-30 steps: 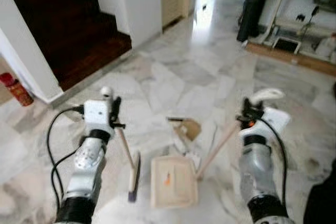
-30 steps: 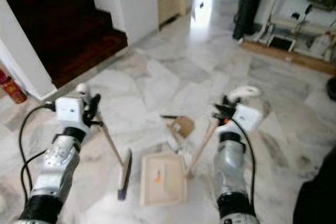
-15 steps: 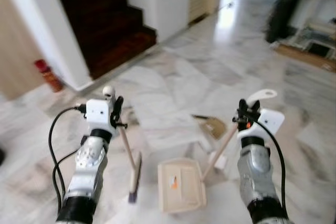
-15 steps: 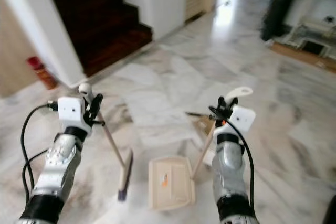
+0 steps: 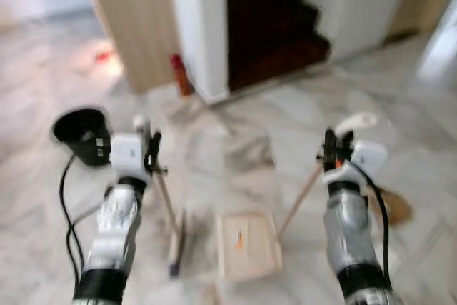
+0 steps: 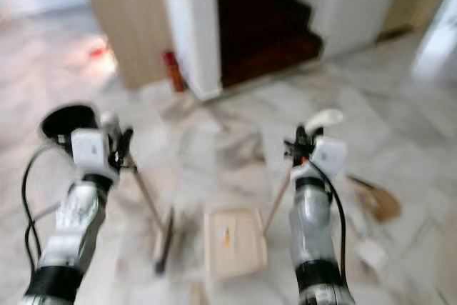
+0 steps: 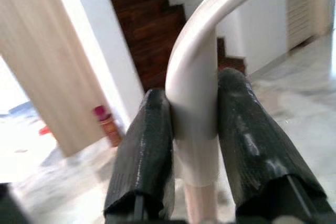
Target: Sweep floor
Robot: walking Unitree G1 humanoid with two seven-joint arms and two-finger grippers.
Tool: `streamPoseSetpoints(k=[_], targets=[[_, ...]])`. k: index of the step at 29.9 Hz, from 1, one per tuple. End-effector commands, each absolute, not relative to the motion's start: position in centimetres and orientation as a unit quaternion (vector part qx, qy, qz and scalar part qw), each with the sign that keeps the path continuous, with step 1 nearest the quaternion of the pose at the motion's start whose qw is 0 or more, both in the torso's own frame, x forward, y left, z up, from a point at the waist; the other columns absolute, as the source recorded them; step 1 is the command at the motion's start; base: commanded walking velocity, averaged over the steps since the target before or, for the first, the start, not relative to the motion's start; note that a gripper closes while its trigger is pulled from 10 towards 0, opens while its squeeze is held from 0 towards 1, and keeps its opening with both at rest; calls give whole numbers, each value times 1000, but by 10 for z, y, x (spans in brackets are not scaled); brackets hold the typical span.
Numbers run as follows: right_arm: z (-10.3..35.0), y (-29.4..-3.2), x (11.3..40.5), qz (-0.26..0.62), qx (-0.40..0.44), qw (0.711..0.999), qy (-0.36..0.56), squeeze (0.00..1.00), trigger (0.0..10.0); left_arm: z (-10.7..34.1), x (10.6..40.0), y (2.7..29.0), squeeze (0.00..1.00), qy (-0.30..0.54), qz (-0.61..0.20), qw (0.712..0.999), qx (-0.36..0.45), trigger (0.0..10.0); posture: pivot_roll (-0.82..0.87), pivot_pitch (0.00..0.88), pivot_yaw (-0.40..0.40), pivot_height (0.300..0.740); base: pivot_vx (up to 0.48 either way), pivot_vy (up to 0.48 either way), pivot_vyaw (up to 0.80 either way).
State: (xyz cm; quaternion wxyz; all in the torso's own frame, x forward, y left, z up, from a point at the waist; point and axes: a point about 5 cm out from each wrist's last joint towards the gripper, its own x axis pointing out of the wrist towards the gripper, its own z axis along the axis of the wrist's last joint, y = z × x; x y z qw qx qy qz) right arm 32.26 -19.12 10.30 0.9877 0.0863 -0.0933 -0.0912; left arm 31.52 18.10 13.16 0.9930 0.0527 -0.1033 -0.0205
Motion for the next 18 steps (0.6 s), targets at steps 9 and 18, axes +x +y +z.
streamPoseSetpoints(k=[9,18], targets=[[109,-193,323,-100,109,983,-111,0,10000,142,316,175,0,-128,-28,990,53,10000,47,27,48,740,0,0,525],[108,-191,324,-96,108,984,-109,0,10000,142,316,176,0,-130,-25,990,57,10000,47,33,53,740,0,0,0]])
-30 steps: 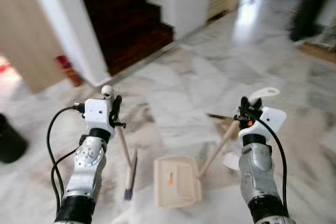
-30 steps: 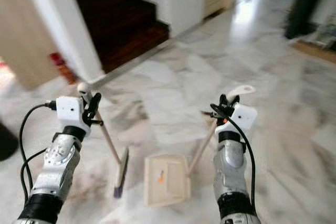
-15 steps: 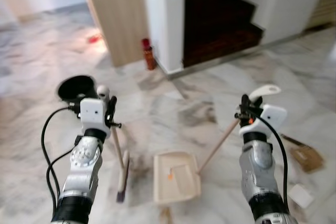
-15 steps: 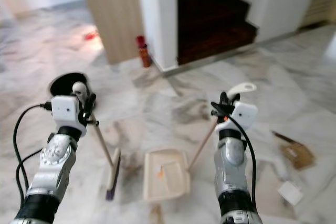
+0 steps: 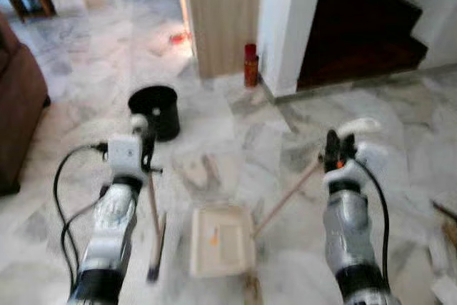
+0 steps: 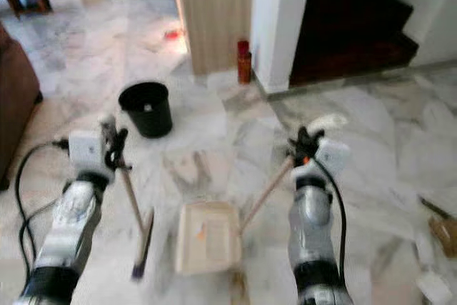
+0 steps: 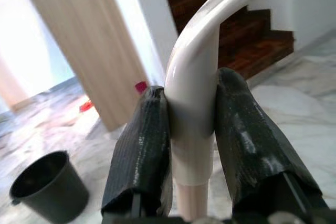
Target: Sweep floor
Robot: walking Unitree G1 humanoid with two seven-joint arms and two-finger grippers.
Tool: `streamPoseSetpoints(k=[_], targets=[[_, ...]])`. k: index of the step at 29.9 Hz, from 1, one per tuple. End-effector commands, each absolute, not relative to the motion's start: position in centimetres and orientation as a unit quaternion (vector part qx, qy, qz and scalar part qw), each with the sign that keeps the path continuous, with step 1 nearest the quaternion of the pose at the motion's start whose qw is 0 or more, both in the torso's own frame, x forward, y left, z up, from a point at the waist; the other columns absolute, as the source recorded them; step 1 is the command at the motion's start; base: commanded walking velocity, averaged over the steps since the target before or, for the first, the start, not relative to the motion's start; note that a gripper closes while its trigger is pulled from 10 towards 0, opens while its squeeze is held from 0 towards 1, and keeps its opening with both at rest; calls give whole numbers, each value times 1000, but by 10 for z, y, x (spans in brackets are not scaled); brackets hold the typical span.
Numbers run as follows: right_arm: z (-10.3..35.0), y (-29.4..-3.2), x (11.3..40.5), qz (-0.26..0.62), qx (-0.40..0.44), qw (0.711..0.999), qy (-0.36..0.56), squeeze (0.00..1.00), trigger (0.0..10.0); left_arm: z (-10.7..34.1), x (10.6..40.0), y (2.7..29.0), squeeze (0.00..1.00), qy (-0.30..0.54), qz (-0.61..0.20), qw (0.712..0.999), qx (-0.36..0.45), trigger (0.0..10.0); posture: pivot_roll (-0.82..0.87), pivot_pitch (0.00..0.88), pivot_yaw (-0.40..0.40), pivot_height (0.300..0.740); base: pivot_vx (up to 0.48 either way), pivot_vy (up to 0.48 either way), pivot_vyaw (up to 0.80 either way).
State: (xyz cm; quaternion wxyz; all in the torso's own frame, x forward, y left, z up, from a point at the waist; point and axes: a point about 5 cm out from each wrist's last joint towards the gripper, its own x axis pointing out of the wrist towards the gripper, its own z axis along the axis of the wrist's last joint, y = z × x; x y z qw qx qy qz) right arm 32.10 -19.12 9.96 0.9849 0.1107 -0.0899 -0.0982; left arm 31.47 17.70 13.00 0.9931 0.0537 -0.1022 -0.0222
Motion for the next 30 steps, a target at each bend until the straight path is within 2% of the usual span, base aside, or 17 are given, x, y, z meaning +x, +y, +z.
streamPoseSetpoints(k=[1,7,23,30], targets=[[108,-191,324,-95,108,984,-109,0,10000,142,316,176,0,-130,-26,990,57,10000,47,33,53,740,0,0,0],[109,-190,323,-90,100,985,-112,0,10000,143,316,175,0,-131,-26,989,59,10000,47,17,56,740,0,0,84],[109,-186,322,-79,104,985,-116,0,10000,142,316,174,0,-129,-29,989,60,10000,45,29,59,740,0,0,776],[110,-186,322,-75,124,982,-121,0,10000,143,317,174,0,-130,-29,989,58,10000,47,40,61,740,0,0,0]])
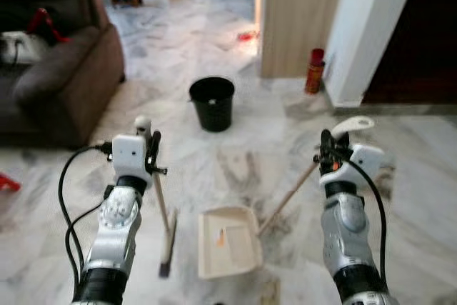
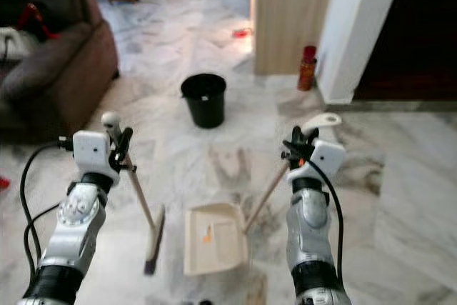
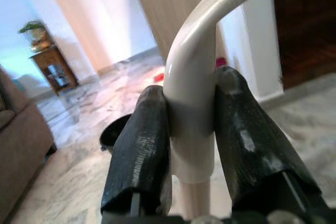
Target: Sweep floor
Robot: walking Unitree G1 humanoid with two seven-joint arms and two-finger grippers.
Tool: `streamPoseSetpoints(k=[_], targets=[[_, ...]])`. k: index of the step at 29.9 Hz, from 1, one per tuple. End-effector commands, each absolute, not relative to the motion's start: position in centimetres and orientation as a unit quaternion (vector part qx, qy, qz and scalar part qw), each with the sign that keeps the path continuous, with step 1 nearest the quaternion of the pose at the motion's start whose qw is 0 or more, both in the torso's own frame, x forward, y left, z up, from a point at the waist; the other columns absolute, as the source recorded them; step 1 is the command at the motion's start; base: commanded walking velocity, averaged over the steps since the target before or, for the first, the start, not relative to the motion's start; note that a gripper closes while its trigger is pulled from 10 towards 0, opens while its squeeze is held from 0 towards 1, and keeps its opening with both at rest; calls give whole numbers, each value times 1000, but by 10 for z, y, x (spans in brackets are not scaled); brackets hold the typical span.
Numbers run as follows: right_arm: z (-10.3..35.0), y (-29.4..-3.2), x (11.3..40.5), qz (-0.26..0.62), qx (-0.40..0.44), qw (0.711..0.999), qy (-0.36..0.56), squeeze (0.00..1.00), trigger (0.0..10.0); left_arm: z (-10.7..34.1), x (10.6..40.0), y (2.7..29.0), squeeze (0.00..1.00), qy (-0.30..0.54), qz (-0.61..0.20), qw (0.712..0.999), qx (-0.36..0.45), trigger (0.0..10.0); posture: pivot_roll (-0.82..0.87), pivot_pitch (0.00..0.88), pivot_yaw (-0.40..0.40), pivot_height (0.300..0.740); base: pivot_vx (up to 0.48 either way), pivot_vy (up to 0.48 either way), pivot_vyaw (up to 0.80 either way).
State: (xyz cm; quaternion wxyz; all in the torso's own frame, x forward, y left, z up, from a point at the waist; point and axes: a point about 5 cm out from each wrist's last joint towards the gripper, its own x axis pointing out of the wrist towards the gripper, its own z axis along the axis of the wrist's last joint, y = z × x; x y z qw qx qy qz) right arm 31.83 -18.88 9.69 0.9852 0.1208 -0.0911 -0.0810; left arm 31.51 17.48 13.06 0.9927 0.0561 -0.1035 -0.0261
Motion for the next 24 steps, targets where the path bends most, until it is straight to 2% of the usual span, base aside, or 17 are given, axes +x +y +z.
streamPoseSetpoints(k=[1,14,19,24], targets=[[110,-186,322,-73,123,982,-120,0,10000,143,318,173,0,-130,-30,989,57,10000,49,42,61,740,0,0,0],[112,-182,324,-55,118,984,-122,0,10000,144,318,175,0,-127,-27,990,62,10000,51,58,63,740,0,0,0],[111,-181,323,-54,123,984,-118,0,10000,143,318,175,0,-126,-27,990,63,10000,49,56,64,740,0,0,551],[109,-181,323,-55,135,983,-115,0,10000,143,318,175,0,-126,-27,990,63,10000,50,53,64,740,240,0,0]])
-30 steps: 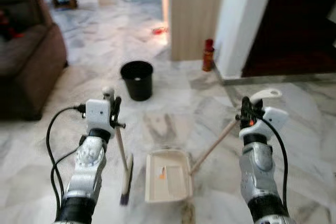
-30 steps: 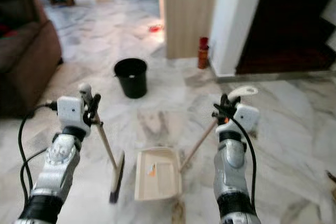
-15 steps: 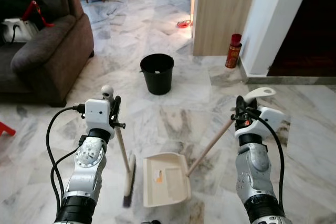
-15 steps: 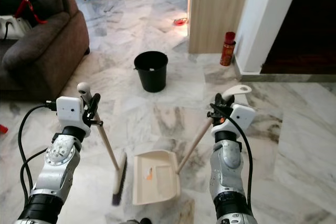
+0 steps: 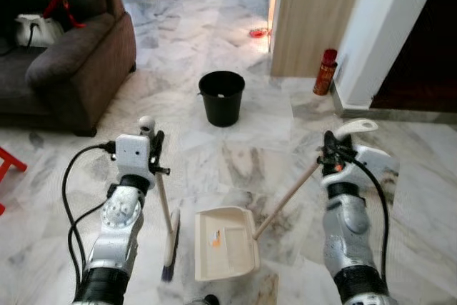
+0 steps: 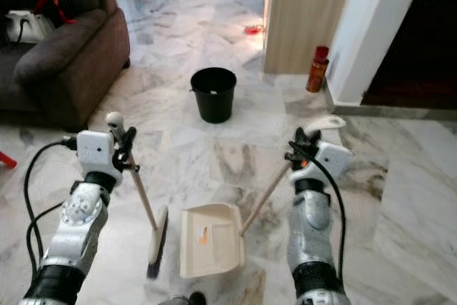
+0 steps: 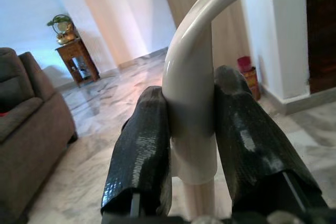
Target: Sweep floor
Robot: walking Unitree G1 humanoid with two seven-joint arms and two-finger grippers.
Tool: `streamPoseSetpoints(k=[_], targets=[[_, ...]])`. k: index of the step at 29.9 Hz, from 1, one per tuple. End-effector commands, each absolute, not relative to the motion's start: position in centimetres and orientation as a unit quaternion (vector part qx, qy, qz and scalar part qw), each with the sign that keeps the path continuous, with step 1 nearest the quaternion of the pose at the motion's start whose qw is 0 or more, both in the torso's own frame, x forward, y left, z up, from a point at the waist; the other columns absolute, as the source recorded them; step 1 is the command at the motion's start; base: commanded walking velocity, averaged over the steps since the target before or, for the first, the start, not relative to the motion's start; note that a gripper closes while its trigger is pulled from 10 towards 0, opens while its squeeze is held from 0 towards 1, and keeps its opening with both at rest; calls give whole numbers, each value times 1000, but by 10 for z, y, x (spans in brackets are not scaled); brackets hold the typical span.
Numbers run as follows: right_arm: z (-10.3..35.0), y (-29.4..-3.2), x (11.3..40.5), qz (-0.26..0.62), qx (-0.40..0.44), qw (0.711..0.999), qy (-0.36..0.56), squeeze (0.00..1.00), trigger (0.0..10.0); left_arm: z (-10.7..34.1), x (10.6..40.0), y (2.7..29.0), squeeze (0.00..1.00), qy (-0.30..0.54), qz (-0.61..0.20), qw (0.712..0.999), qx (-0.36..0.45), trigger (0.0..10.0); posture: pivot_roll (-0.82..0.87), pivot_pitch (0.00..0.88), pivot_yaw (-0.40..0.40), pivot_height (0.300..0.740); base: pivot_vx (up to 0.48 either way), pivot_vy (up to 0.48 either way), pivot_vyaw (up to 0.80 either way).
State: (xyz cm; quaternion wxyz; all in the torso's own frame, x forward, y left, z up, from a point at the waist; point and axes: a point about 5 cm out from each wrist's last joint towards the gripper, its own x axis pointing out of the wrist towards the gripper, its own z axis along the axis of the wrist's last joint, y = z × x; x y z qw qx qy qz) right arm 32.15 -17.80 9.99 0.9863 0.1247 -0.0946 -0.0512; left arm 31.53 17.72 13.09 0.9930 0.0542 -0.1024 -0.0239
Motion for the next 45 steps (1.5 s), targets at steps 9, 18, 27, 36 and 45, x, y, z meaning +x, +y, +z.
streamPoseSetpoints(k=[9,18,27,36,45], targets=[[111,-178,325,-47,139,982,-117,0,10000,143,318,175,0,-126,-29,990,62,10000,50,35,68,740,244,0,0],[110,-177,324,-41,137,983,-116,0,10000,142,318,174,0,-126,-31,990,63,10000,48,18,68,740,247,0,0],[109,-175,325,-32,127,985,-110,0,10000,142,318,175,0,-126,-32,990,63,10000,51,3,64,740,255,0,0],[108,-174,324,-29,115,987,-108,0,10000,142,318,173,0,-126,-32,989,62,10000,52,0,63,740,255,0,383],[106,-173,324,-28,121,987,-102,0,10000,142,318,174,0,-127,-32,989,62,10000,56,4,64,740,257,0,94]])
